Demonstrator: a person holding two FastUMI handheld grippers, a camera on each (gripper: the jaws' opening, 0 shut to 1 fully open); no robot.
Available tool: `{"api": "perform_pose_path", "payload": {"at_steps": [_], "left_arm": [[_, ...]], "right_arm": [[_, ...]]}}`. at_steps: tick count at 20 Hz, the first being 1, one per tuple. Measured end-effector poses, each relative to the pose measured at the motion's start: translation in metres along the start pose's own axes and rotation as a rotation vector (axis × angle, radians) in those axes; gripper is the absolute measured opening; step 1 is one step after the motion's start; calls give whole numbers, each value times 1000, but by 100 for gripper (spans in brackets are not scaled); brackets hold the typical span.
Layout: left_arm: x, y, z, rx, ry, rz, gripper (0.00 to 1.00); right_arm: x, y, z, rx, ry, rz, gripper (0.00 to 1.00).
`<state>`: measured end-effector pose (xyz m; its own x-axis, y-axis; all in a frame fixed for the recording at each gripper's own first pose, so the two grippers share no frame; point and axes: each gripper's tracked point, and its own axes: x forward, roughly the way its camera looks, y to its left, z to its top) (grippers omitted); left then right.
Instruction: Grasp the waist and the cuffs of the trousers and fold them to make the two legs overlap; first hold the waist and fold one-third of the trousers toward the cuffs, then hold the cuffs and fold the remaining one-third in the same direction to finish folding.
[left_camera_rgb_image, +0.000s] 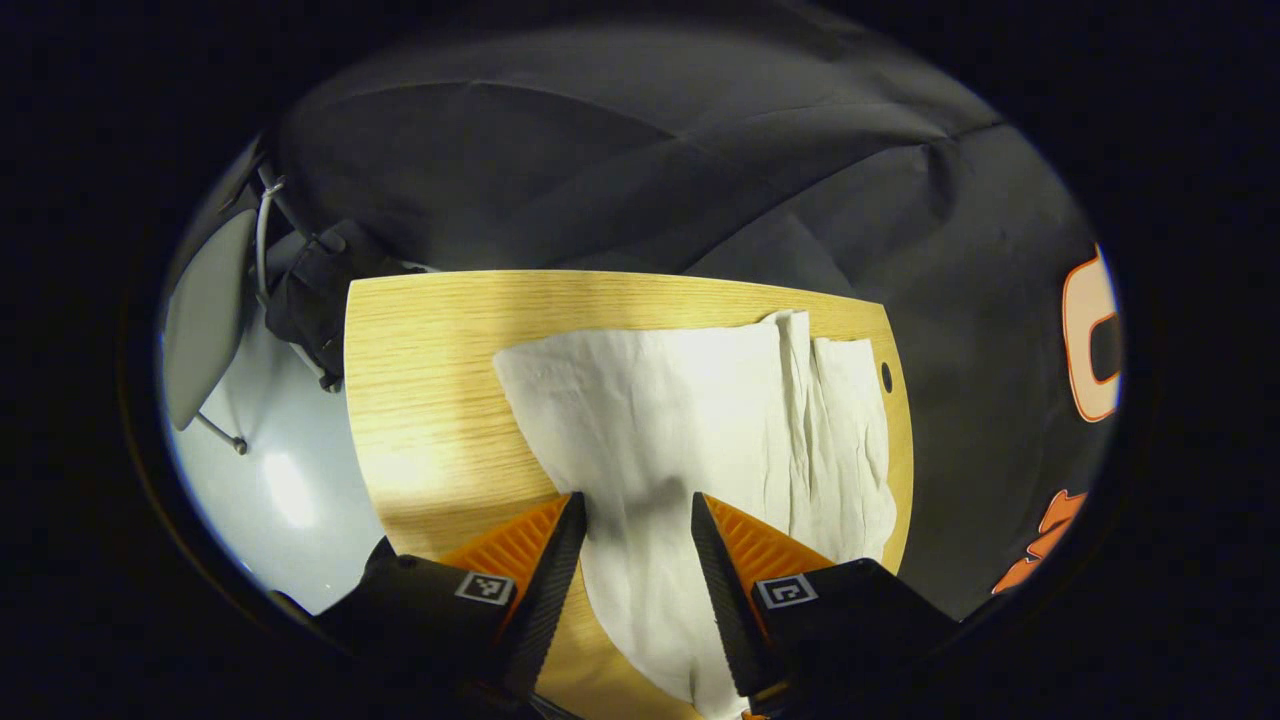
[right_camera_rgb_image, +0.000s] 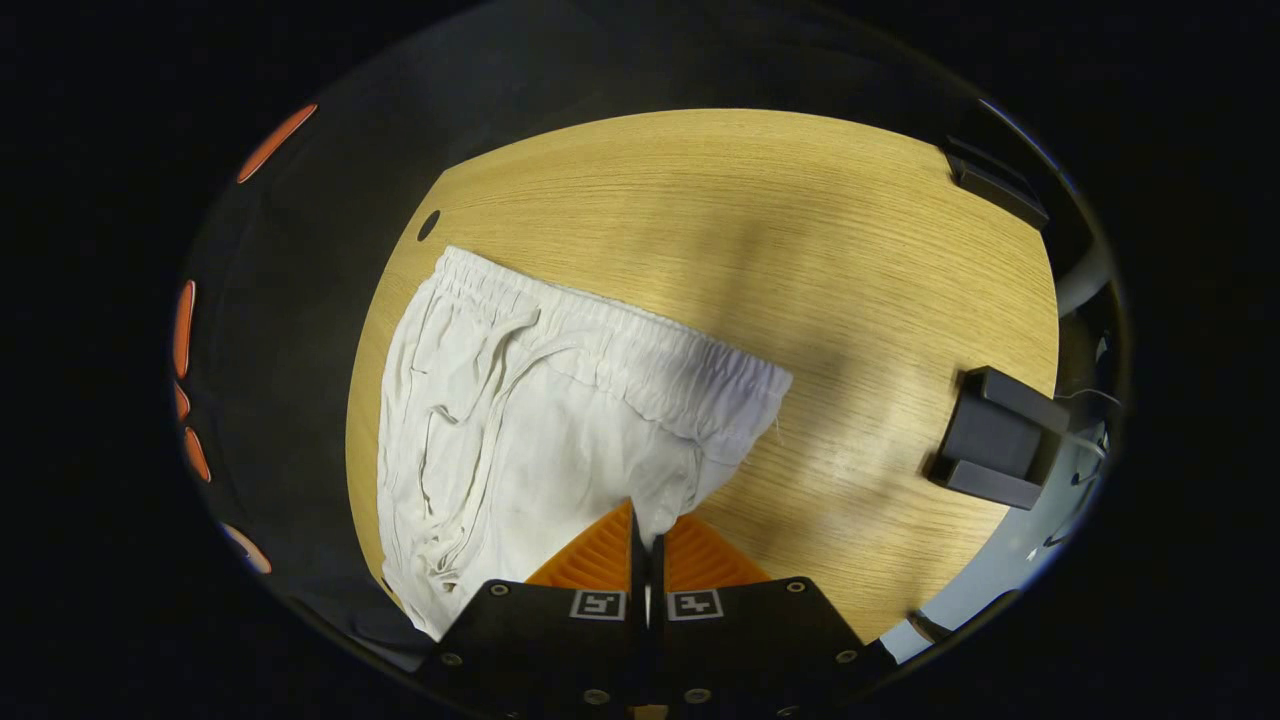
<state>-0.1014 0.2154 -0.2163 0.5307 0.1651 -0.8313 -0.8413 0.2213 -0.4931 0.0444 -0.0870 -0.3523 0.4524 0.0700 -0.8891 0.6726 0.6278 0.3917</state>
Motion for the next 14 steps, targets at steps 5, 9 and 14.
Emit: {"api": "perform_pose_path", "payload": {"at_steps": [5, 9, 14], "left_arm": [[0, 5, -9, -52, 21, 11, 9], [0, 3, -4, -46, 30, -24, 4], [-6, -5, -4, -15, 37, -19, 4]], "right_arm": [[0, 0, 0, -2, 2, 4, 1], [1, 1, 0, -22, -4, 12, 1], [-4, 1, 2, -23, -13, 25, 1]]}}
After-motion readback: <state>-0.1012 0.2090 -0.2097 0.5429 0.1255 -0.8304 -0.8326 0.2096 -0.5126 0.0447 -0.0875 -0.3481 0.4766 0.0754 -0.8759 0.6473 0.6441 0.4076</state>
